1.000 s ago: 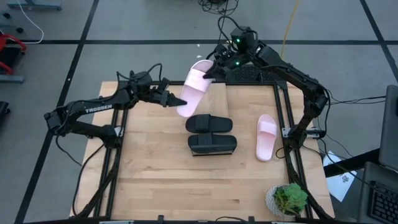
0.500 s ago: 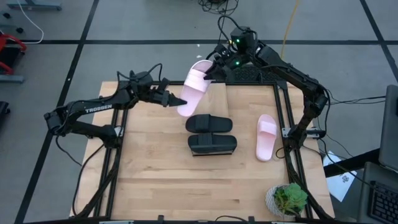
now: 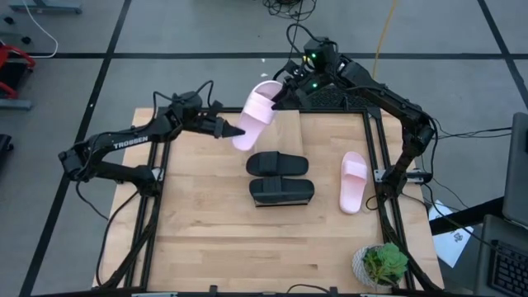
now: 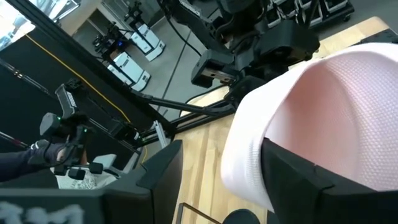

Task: Pick and place slides into the shelf
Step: Put the left pink slide on the shelf

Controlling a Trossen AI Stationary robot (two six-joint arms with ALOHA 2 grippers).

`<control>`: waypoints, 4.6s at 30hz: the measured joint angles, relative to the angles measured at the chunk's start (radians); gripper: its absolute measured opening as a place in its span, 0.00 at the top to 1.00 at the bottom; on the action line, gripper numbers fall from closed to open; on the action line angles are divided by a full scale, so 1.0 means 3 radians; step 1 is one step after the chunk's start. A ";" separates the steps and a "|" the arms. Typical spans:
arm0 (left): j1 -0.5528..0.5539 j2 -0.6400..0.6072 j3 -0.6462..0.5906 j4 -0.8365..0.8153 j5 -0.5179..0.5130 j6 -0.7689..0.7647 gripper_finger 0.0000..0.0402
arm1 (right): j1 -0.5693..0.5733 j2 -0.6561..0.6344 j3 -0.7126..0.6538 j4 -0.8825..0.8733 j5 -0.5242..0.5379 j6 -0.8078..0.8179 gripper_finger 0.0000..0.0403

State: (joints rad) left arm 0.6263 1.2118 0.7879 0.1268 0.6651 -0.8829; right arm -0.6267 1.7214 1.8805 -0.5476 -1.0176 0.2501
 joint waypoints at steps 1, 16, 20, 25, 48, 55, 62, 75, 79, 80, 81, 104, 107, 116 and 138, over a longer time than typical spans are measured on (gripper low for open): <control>0.0021 0.0000 0.0000 -0.0001 0.0001 0.0010 0.88 | -0.0006 -0.0003 0.0000 0.0000 0.0000 0.0000 0.52; 0.0285 0.0001 -0.0009 -0.0053 -0.0319 0.0019 0.88 | -0.0281 -0.0562 0.0002 0.0214 0.0142 0.0082 0.52; 0.0279 -0.0001 -0.0009 0.0647 -0.0539 -0.0125 0.88 | -0.0290 -0.0694 0.0005 0.0140 0.0445 -0.0018 0.52; 0.0269 -0.0005 -0.0003 0.1909 -0.0993 -0.0339 0.88 | -0.0258 -0.0714 -0.0006 0.0130 0.0830 -0.0014 0.52; -0.0519 0.0031 0.0004 0.3354 -0.3007 0.0301 0.88 | 0.0336 -0.0677 -0.2404 0.5008 0.2738 0.1122 0.52; -0.0809 0.0536 0.0316 0.3386 -0.3007 0.0230 0.88 | 0.0579 -0.0631 -0.2364 0.4938 0.2919 0.0943 0.52; -0.0901 0.1086 0.0945 0.3493 -0.2771 0.0214 0.88 | 0.0636 -0.0629 -0.2364 0.4896 0.2954 0.0965 0.52; -0.0875 0.1339 0.1181 0.3372 -0.2781 0.0269 0.88 | 0.0628 -0.0636 -0.2363 0.4987 0.2851 0.1048 0.52; -0.0806 0.1320 0.1175 0.3343 -0.2739 0.0349 0.89 | 0.0627 -0.0633 -0.2363 0.4964 0.2703 0.1114 0.52; -0.0784 0.1315 0.1171 0.3310 -0.2689 0.0324 0.89 | 0.0632 -0.0631 -0.2361 0.4960 0.2682 0.1133 0.52; -0.0775 0.1317 0.1167 0.3311 -0.2652 0.0300 0.89 | 0.0621 -0.0630 -0.2363 0.4954 0.2687 0.1142 0.52; -0.0856 0.1321 0.1165 0.3122 -0.2577 0.0271 0.89 | 0.0494 -0.0631 -0.2357 0.4832 0.2613 0.1207 0.79; -0.0859 0.1319 0.1165 0.3124 -0.2579 0.0283 0.89 | 0.0494 -0.0631 -0.2357 0.4824 0.2617 0.1180 0.85; -0.0782 0.1319 0.1165 0.3110 -0.2455 0.0201 0.69 | 0.0459 -0.0636 -0.2357 0.4745 0.2612 0.1156 0.85; -0.0649 0.1307 0.1170 0.3070 0.1137 -0.1642 0.36 | -0.0647 -0.1768 -0.2363 0.2476 0.2478 0.0564 0.86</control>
State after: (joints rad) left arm 0.4316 1.6039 1.1389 1.0477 1.0061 -1.3754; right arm -0.8207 1.1909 1.1716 0.1952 -0.2741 0.4194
